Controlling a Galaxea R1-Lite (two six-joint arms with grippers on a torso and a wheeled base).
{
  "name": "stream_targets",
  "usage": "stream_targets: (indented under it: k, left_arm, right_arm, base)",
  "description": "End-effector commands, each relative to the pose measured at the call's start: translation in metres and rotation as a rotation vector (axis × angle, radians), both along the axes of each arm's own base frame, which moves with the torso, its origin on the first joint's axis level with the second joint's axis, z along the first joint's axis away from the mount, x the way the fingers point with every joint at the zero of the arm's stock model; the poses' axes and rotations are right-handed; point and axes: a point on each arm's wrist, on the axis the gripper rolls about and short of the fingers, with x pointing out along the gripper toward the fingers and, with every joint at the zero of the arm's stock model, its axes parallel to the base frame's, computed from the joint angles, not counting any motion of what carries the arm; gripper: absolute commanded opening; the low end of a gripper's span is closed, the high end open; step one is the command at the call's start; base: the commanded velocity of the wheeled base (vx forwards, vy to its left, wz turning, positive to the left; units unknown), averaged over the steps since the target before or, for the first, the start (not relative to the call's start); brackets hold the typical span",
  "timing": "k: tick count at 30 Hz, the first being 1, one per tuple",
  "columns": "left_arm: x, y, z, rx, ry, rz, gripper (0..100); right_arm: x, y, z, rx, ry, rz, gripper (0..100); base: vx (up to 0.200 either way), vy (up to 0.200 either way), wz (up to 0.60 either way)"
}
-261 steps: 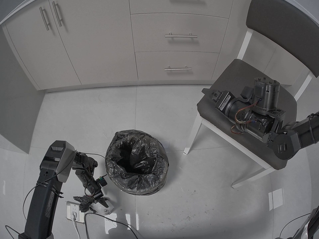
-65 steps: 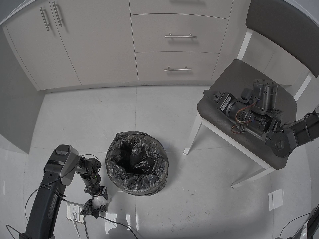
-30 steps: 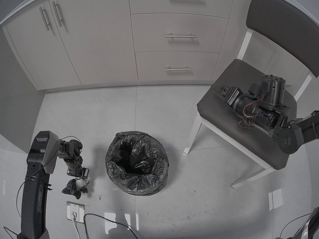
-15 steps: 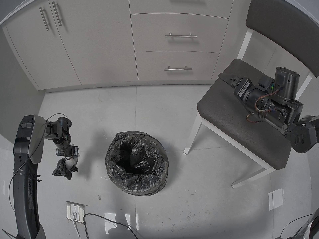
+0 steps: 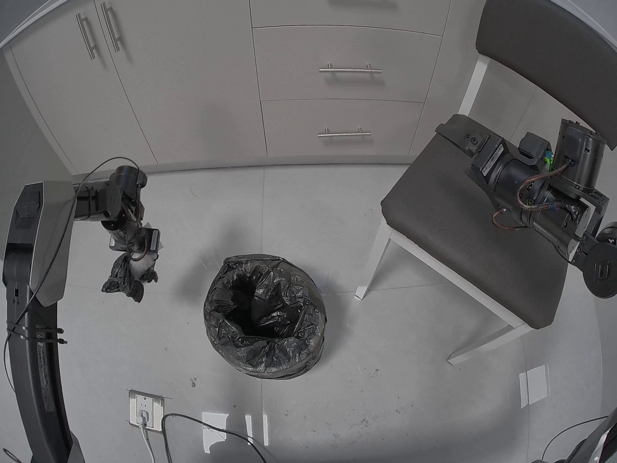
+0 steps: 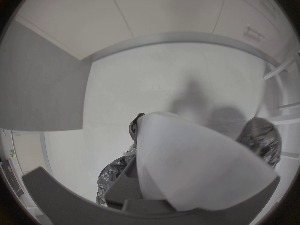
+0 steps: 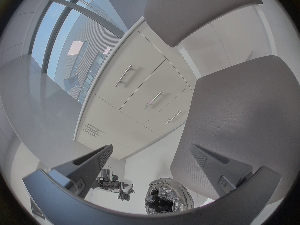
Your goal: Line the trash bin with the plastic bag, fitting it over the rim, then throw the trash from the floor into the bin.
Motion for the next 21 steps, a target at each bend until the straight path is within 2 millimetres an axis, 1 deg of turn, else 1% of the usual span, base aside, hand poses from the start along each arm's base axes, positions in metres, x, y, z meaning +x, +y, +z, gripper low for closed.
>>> stream_targets:
  k: [1,2,3,4,5,6,7,8,9,10,11,14,16,17,20,21]
  left_arm:
    - [-0.017,-0.042,0.057,-0.02,-0.115,-0.04,0]
    - [-0.021,-0.051,0.064,-0.029,-0.122,-0.049,0]
    - [-0.021,-0.051,0.064,-0.029,-0.122,-0.049,0]
    - [-0.028,-0.067,0.073,-0.052,-0.123,-0.059,0]
    - [-0.034,-0.077,0.079,-0.067,-0.12,-0.064,0]
    - [-0.034,-0.077,0.079,-0.067,-0.12,-0.064,0]
    - [-0.046,-0.093,0.089,-0.1,-0.107,-0.063,0]
    - [-0.051,-0.102,0.093,-0.114,-0.099,-0.069,0]
    - [-0.052,-0.104,0.094,-0.118,-0.099,-0.07,0]
    - [-0.058,-0.115,0.097,-0.132,-0.089,-0.076,0]
    - [-0.062,-0.121,0.098,-0.136,-0.078,-0.083,0]
    - [-0.069,-0.132,0.098,-0.145,-0.045,-0.091,0]
    - [-0.069,-0.133,0.098,-0.146,-0.044,-0.091,0]
    - [-0.072,-0.142,0.098,-0.153,-0.036,-0.102,0]
    - [-0.078,-0.153,0.101,-0.181,-0.042,-0.095,0]
    - [-0.083,-0.158,0.105,-0.187,-0.043,-0.102,0]
  right_arm:
    - [-0.003,-0.001,0.002,0.003,-0.007,0.001,100]
    - [-0.003,-0.001,0.002,0.003,-0.006,0.001,100]
    - [-0.003,-0.001,0.002,0.003,-0.006,0.001,100]
    - [-0.002,-0.001,0.002,0.002,-0.006,0.002,100]
    - [-0.002,-0.001,0.001,0.001,-0.003,0.002,100]
    - [-0.002,-0.001,0.001,0.001,-0.003,0.002,100]
    - [-0.002,-0.001,0.001,0.001,-0.003,0.001,100]
    - [-0.002,-0.001,0.001,0.002,-0.004,0.001,100]
    - [-0.002,-0.001,0.001,0.002,-0.004,0.001,100]
    - [-0.003,-0.001,0.002,0.003,-0.007,0.001,100]
    - [-0.003,-0.001,0.002,0.003,-0.007,-0.001,100]
    - [-0.003,-0.001,0.002,0.002,-0.006,0.001,100]
    - [-0.003,-0.001,0.002,0.003,-0.006,-0.001,100]
    - [-0.003,-0.002,0.001,0.002,-0.004,-0.001,100]
    - [-0.003,-0.001,0.002,0.002,-0.006,0.001,100]
    - [-0.003,-0.001,0.002,0.002,-0.006,0.001,100]
  base:
    - [0.0,0.0,0.0]
    - [0.0,0.0,0.0]
    - [0.0,0.0,0.0]
    - [0.0,0.0,0.0]
    - [0.0,0.0,0.0]
    - [0.0,0.0,0.0]
    - [0.0,0.0,0.0]
    - [0.0,0.0,0.0]
    - [0.0,0.0,0.0]
    - [0.0,0.0,0.0]
    - [0.0,0.0,0.0]
    - [0.0,0.0,0.0]
    - [0.0,0.0,0.0]
    - [0.0,0.0,0.0]
    - [0.0,0.0,0.0]
    - [0.0,0.0,0.0]
